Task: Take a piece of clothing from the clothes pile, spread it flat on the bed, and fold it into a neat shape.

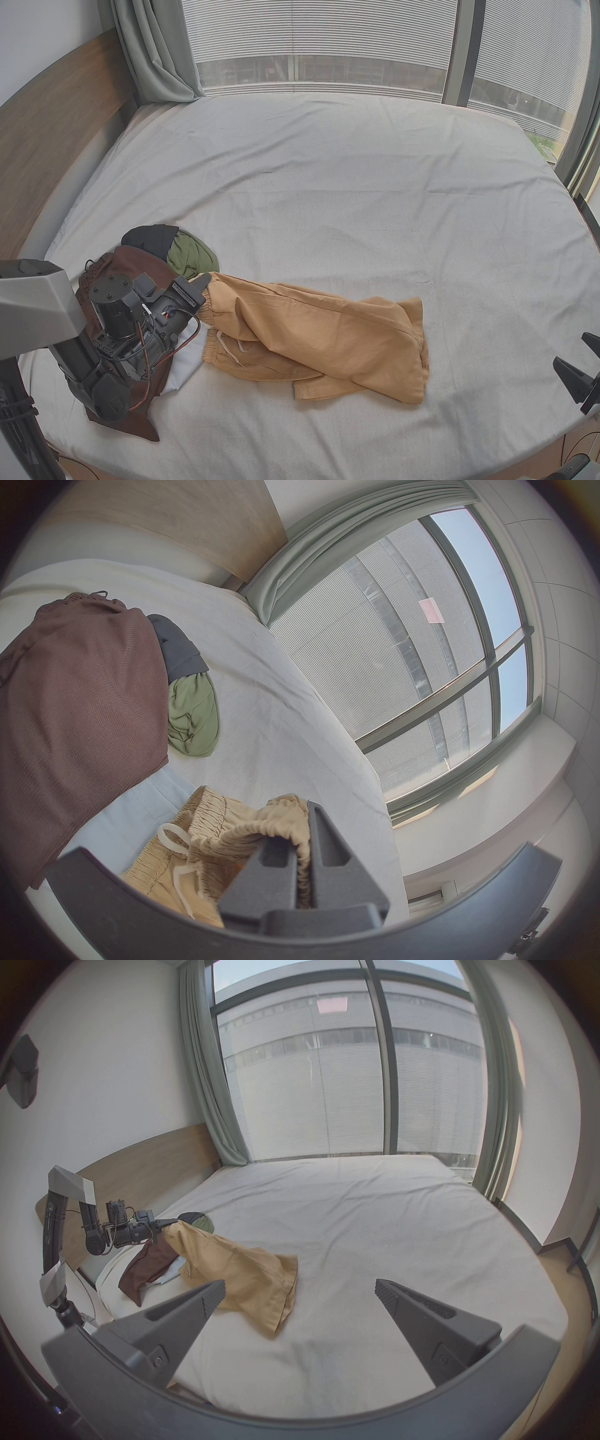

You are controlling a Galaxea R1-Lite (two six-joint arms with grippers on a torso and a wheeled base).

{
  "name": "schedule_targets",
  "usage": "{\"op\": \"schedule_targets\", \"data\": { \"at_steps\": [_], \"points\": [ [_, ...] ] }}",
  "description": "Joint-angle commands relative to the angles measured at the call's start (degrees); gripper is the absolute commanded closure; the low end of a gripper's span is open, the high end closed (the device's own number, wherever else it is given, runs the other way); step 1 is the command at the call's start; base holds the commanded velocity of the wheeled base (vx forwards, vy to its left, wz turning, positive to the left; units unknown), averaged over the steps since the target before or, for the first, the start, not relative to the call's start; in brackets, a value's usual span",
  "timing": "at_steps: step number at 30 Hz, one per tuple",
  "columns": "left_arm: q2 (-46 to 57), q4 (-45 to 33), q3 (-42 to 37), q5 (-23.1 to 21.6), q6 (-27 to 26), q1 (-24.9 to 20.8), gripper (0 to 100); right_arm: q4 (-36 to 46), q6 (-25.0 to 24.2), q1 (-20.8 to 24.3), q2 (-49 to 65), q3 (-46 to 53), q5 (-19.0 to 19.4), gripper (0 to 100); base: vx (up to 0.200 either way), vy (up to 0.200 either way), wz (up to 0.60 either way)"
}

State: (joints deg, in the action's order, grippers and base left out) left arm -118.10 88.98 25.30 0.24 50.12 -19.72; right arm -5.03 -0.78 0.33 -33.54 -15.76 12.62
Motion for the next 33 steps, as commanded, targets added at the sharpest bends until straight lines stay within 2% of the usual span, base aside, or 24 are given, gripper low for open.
{"op": "schedule_targets", "data": {
  "at_steps": [1, 7, 11, 14, 15, 16, 17, 22, 26, 33],
  "points": [
    [0.9, 0.0, -0.2, -0.2, 0.0, 0.0, 100, -0.2, 0.0, 0.0, -6.9, -0.8, 1.4, 0, 0.0, 0.0, 0.0],
    [1.1, 0.0, -0.2, -0.5, -0.1, 0.1, 100, -0.4, 0.2, 0.0, -10.7, -1.4, 2.7, 0, 0.0, 0.0, 0.0],
    [1.0, 0.0, -0.3, -0.5, -0.1, 0.0, 100, -0.4, 0.3, 0.0, -13.7, -2.3, 5.5, 0, 0.0, 0.0, 0.0],
    [1.1, 0.0, -0.4, -0.5, -0.1, 0.1, 100, -0.8, 0.9, 0.0, -15.9, -2.2, 9.0, 0, 0.0, 0.0, 0.0],
    [1.1, 0.0, -0.4, -0.5, -0.1, 0.1, 100, -0.8, 0.9, 0.0, -15.9, -2.2, 9.0, 0, 0.0, 0.0, 0.0],
    [1.1, 0.0, -0.4, -0.5, -0.1, 0.1, 100, -0.8, 1.0, 0.0, -17.3, -2.1, 11.7, 0, 0.0, 0.0, 0.0],
    [1.1, 0.0, -0.4, -0.5, -0.4, 0.1, 100, -0.8, 1.0, 0.0, -17.8, -2.2, 12.6, 0, 0.0, 0.0, 0.0],
    [0.8, 0.0, -0.6, -0.6, -2.3, 0.2, 100, -0.9, 1.0, 0.0, -22.0, -2.3, 15.8, 0, 0.0, 0.0, 0.0],
    [0.8, 0.0, -0.7, -0.5, -2.5, 0.1, 100, -4.9, 0.6, -0.1, -28.6, -1.9, 20.2, 0, 0.0, 0.0, 0.0],
    [1.0, 0.0, -0.5, -0.5, -2.5, 0.3, 100, -14.7, 0.1, -0.1, -39.0, -0.4, 20.9, 0, 0.0, 0.0, 0.0]
  ]
}}
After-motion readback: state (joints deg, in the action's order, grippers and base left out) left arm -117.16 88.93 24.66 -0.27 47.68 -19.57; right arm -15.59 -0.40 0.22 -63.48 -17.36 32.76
